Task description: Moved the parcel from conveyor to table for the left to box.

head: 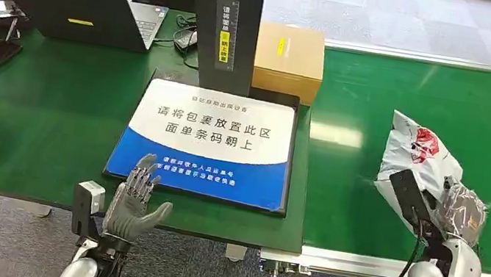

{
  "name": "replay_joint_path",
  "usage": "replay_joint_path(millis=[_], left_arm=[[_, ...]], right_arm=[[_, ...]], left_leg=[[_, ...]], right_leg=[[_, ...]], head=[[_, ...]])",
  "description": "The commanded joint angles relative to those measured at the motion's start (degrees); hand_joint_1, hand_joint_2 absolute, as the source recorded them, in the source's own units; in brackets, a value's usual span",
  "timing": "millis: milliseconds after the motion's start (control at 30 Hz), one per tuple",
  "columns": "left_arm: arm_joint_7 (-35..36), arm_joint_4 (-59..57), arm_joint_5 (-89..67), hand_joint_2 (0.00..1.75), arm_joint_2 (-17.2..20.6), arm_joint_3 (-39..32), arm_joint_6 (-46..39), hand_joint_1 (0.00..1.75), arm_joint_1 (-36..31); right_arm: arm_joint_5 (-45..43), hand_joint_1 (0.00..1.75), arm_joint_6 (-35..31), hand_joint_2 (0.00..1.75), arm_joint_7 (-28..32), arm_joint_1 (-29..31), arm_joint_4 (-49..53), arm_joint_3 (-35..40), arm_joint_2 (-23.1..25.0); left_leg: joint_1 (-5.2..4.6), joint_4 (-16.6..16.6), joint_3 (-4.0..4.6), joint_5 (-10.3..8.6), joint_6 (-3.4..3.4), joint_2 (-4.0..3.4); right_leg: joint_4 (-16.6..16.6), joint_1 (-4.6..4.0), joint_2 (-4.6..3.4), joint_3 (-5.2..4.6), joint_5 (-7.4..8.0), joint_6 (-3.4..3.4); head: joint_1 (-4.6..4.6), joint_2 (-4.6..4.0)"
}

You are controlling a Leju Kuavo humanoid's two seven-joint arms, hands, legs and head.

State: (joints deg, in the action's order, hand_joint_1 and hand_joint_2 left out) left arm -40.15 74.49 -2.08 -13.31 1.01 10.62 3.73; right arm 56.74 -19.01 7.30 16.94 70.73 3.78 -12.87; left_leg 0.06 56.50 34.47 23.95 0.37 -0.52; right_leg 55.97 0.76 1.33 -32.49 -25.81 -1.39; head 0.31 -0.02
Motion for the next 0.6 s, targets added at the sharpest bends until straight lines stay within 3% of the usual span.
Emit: replay_joint_path(millis=[33,333,600], left_arm=[[0.15,-2.15,-0.12,1.75,-0.03,0.07,0.18,0.00,-1.33],[0.15,-2.31,-0.11,1.75,-0.04,0.12,0.49,0.00,-1.50],[0.15,-3.84,-0.21,1.75,0.15,0.48,1.11,0.00,-3.22]], right_arm=[[0.33,1.75,-0.61,1.75,0.36,0.02,2.15,-0.23,0.48],[0.99,1.75,-1.18,1.75,1.10,-0.30,3.16,0.24,0.52],[5.27,1.75,1.30,1.75,5.01,-2.09,7.29,8.48,-0.73]], left_leg=[[0.02,-0.04,-0.30,0.10,-0.07,-0.01],[0.01,-0.05,-0.27,0.09,-0.07,-0.01],[0.02,-0.05,-0.21,0.07,-0.07,-0.07]], right_leg=[[-0.03,0.00,-0.19,0.26,-0.08,0.09],[-0.03,0.00,-0.17,0.23,-0.08,0.09],[-0.03,-0.01,-0.21,0.16,-0.04,0.09]], head=[[0.00,0.00],[0.00,0.00],[0.00,0.00]])
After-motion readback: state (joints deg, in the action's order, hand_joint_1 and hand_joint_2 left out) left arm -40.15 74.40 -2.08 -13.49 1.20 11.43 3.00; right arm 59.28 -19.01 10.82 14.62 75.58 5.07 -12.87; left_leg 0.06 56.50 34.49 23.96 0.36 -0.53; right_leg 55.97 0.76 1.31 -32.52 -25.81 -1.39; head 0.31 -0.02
